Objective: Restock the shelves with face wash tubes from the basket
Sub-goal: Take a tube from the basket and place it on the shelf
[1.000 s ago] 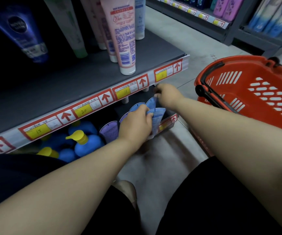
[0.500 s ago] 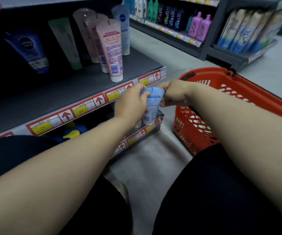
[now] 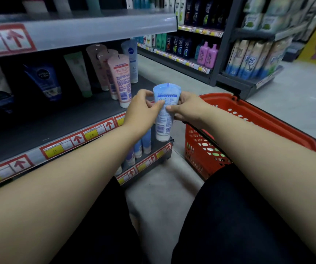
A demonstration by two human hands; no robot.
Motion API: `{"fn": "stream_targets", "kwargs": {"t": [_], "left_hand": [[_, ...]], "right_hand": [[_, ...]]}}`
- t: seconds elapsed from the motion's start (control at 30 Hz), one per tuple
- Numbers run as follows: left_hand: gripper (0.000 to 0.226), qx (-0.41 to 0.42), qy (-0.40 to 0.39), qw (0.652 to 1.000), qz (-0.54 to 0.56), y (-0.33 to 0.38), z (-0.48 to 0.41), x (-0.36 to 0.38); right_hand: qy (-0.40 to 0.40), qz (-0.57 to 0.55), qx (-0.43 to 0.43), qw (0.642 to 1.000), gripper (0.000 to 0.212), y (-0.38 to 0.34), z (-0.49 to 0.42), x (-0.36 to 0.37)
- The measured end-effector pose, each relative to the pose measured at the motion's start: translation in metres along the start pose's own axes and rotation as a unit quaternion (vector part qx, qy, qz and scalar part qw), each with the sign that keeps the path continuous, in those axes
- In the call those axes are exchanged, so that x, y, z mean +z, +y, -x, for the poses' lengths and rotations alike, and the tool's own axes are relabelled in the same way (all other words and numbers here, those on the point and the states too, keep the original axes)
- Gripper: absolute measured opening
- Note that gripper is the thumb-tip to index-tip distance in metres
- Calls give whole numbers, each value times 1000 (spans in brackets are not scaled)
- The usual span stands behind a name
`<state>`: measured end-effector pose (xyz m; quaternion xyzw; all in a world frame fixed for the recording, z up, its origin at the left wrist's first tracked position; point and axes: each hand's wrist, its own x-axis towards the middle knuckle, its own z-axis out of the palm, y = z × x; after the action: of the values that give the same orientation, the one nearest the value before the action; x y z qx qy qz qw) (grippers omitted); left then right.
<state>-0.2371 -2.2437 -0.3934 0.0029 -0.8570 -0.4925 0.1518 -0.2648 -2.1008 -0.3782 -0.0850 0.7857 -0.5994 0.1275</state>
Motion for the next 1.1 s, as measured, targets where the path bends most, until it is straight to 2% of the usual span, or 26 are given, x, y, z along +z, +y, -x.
{"fn": "stream_targets", "kwargs": {"t": [0.1,0.17,0.33,0.43,0.57,0.67,0.8,0.97,1.1], "left_hand": [[29,-32,-66,996,46,5,6,1],[30,-42,-75,993,83,12,9,0],[27,-7,-19,992,126,39,9,-19],[26,18,10,990,139,59,6,-35],[26,35,37,984,170,88,0,-58],[24,50,43,983,169,108,-9,-76],[22,59,27,986,154,128,-30,-95],[38,67,25,996,62,150,-67,-115],[43,57,16,997,59,155,-95,-136]], "right_hand": [[5,-51,-19,998,32,-18,9,-3],[10,-71,-33,997,31,-29,14,-2],[36,-90,-74,993,28,-59,30,-1],[36,-34,-73,996,28,-76,35,0],[7,53,-98,994,53,-99,38,4],[12,70,-142,987,64,-120,35,2],[59,109,-181,976,62,-153,24,-4],[106,113,-226,962,55,-191,-9,-5],[140,123,-242,952,58,-215,-50,1]]}}
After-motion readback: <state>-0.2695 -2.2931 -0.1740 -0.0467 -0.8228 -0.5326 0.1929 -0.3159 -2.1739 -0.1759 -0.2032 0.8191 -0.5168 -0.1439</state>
